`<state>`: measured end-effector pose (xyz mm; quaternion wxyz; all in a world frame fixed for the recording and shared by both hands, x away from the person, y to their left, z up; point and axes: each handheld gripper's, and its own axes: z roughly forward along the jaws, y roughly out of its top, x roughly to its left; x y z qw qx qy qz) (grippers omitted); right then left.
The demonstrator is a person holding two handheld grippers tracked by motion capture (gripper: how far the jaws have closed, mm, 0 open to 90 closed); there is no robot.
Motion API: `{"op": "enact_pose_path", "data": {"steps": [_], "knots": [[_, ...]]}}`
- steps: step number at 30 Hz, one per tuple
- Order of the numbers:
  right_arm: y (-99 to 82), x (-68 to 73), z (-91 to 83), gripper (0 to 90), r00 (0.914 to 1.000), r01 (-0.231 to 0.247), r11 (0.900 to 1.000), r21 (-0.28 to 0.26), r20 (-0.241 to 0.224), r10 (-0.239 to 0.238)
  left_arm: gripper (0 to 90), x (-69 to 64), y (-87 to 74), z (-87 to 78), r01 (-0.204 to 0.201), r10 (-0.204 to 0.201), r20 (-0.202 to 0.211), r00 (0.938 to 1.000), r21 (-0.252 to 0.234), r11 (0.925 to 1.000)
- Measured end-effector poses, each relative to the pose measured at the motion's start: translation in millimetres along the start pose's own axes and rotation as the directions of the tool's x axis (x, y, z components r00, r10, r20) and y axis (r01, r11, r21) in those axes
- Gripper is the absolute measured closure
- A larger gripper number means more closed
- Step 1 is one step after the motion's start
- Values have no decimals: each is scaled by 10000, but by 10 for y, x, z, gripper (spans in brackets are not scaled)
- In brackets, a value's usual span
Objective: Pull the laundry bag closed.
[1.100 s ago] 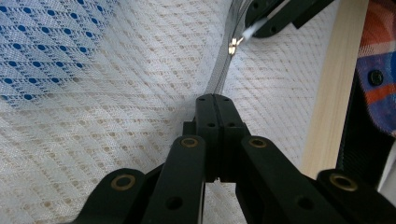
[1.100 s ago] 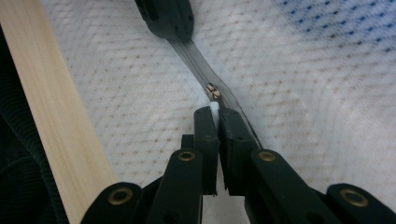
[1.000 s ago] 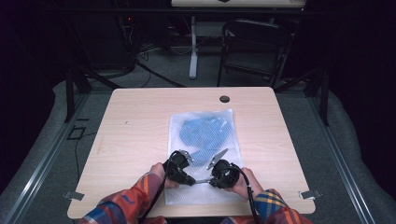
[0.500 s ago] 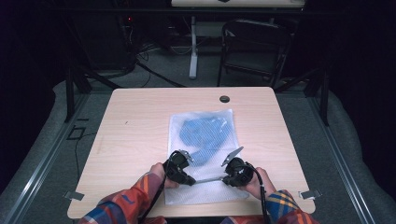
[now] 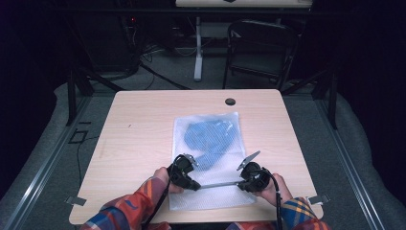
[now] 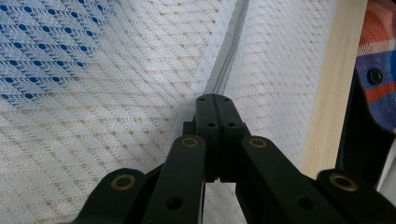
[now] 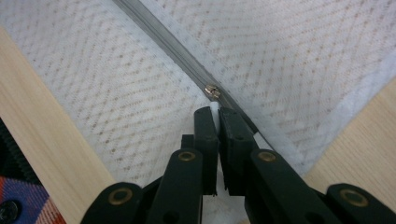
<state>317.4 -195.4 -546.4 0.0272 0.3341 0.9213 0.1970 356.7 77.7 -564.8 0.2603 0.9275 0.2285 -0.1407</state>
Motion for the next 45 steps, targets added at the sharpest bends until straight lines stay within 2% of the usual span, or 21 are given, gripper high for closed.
{"op": "enact_pose_path", "data": {"steps": [3, 11, 12, 16, 17, 26, 28, 30, 31, 33, 34, 35, 36, 37, 39, 40, 41, 42, 43, 44, 45], "knots": [[-30, -23, -16, 868, 9999, -87, 10000, 28, 73, 87, 900, -6, -2, 6, 133, -133, 22, 9999, -110, 9999], [-97, -74, -52, 868, 9994, -256, 9996, 102, 227, 254, 900, 8, 3, -4, -21, 21, 24, 10000, 63, 10000], [-124, -91, -61, 868, 9987, -334, 9994, 94, 384, 330, 900, 5, 3, -2, 5, -5, 21, 10000, 47, 10000], [-181, -147, -97, 868, 9975, -547, 9985, 91, 448, 542, 900, 11, 4, -4, -27, 27, 39, 10000, 78, 10000], [-190, -154, -101, 868, 9978, -590, 9983, 23, 289, 589, 900, 12, 5, -4, -27, 27, 48, 10000, 79, 10000], [-195, -138, -83, 866, 9973, -575, 9982, 195, 475, 565, 900, -7, -2, 3, 89, -89, 12, 10000, -56, 9999], [-200, -119, -65, 857, 9988, -349, 9993, 105, 356, 345, 900, -14, -21, 7, 180, -179, 38, 9998, -244, 9995], [-196, -127, -69, 738, 9991, -411, 9991, -104, -101, 410, 816, -15, -36, 4, 192, -179, 293, 9994, -434, 9989], [-185, -118, -76, 681, 9989, -457, 9989, -121, -74, 456, 780, -15, -36, 4, 192, -179, 293, 9994, -434, 9989], [-165, -102, -100, 523, 9987, -511, 9982, -306, -97, 508, 709, -66, -11, -13, -252, 253, 255, 9994, -48, 9997], [-165, -102, -100, 523, 9987, -511, 9982, -306, -97, 508, 676, -66, -11, -13, -252, 253, 255, 9994, -48, 9997], [-152, -93, -132, 379, 9981, -600, 9961, -649, -209, 587, 640, -117, 1, -41, -593, 593, 28, 9982, 165, 9981], [-148, -91, -161, 291, 9983, -581, 9959, -700, -71, 578, 595, -117, 1, -41, -593, 593, 28, 9982, 165, 9981], [-145, -87, -183, 237, 9981, -622, 9948, -802, -26, 622, 569, -153, 1, -104, -704, 704, -130, 9974, 15, 9975], [-146, -90, -231, 158, 9979, -641, 9917, -1119, 42, 650, 487, -155, -6, -193, -734, 730, -118, 9973, -340, 9967], [-147, -95, -254, 135, 9972, -713, 9891, -1286, 111, 734, 464, -157, -15, -241, -639, 627, -213, 9978, -651, 9958], [-147, -95, -254, 135, 9972, -713, 9891, -1286, 111, 734, 437, -157, -15, -241, -639, 627, -213, 9978, -651, 9958], [-149, -102, -279, 120, 9964, -771, 9865, -1445, 247, 815, 437, -153, -24, -290, -599, 564, -383, 9977, -999, 9932], [-156, -122, -325, 61, 9944, -791, 9799, -1834, 552, 906, 354, -136, -35, -386, -523, 412, -854, 9955, -1320, 9899], [-156, -122, -325, 61, 9944, -791, 9799, -1834, 552, 906, 323, -136, -35, -386, -523, 412, -854, 9955, -1320, 9899], [-172, -145, -370, 2, 9897, -900, 9737, -2095, 901, 1109, 281, -123, -47, -429, -426, 288, -971, 9949, -1435, 9887]]}}
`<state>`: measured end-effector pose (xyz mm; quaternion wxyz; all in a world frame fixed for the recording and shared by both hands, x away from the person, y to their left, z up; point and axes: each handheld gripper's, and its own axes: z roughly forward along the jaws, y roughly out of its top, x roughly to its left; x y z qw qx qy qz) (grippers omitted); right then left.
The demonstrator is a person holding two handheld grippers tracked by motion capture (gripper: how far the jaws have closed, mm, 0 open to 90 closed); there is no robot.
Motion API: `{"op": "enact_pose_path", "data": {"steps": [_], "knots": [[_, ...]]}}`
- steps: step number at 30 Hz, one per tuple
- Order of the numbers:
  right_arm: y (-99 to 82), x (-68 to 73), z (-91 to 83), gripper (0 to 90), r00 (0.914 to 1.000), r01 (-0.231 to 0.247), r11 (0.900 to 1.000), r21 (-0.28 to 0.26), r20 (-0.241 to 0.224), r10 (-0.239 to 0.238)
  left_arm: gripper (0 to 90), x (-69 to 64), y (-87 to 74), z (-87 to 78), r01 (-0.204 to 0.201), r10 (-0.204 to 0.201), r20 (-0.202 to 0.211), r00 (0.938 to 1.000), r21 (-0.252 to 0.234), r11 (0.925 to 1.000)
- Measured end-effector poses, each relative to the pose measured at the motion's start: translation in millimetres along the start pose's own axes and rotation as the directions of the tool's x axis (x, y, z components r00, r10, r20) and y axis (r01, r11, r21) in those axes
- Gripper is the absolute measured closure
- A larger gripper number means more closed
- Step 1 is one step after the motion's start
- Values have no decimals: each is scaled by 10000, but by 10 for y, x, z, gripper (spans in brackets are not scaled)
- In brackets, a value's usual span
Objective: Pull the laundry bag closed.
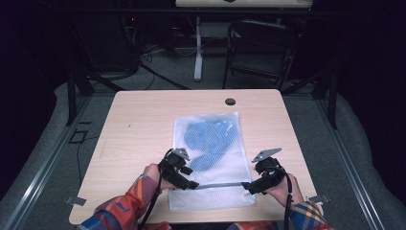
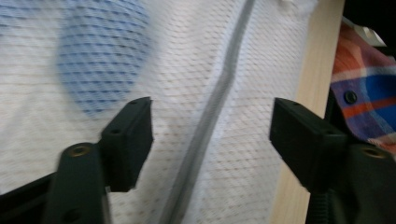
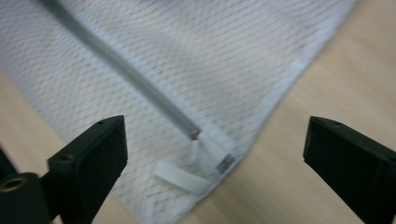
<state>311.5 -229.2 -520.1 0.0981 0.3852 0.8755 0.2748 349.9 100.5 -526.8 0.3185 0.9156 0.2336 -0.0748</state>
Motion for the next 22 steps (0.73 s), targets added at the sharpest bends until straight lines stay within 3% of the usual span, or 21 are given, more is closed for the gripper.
{"op": "enact_pose_path", "data": {"steps": [2, 4, 5, 8, 9, 10, 14, 16, 19, 20, 22], "knots": [[-5, -13, -21, 0, 9997, -86, 9999, -85, 224, 88, 233, 44, -17, -65, 136, -136, -140, 9998, -7, 9999], [-37, -68, -81, 0, 9974, -268, 9984, -493, 656, 301, 68, 116, -70, -152, 431, -431, -268, 9987, 17, 9991], [-37, -68, -81, 0, 9974, -268, 9984, -493, 656, 301, 39, 116, -70, -152, 431, -431, -268, 9987, 17, 9991], [-102, -154, -150, 0, 9915, -270, 9977, -614, 1258, 346, 14, 202, -172, -297, 800, -817, -588, 9949, -308, 9963], [-102, -154, -150, 0, 9915, -270, 9977, -614, 1258, 346, 13, 202, -172, -297, 800, -817, -588, 9949, -308, 9963], [-142, -210, -192, 0, 9882, -455, 9963, -724, 1430, 555, 11, 241, -228, -360, 971, -996, -900, 9910, -314, 9948], [-217, -291, -235, 0, 9836, -731, 9950, -687, 1602, 833, 8, 310, -322, -431, 1305, -1330, -1089, 9851, -299, 9910], [-295, -375, -248, 0, 9747, -1077, 9922, -622, 1901, 1177, 8, 367, -366, -462, 1495, -1522, -1192, 9811, -307, 9883], [-343, -435, -247, 0, 9679, -1431, 9882, -539, 2008, 1511, 55, 385, -366, -456, 1460, -1484, -945, 9844, -316, 9888], [-347, -442, -242, 0, 9683, -1442, 9882, -524, 1984, 1518, 62, 384, -351, -433, 1391, -1402, -464, 9890, -258, 9899], [-339, -442, -229, 0, 9690, -1400, 9891, -461, 1991, 1465, 63, 377, -337, -416, 1282, -1290, -533, 9902, -181, 9916]]}}
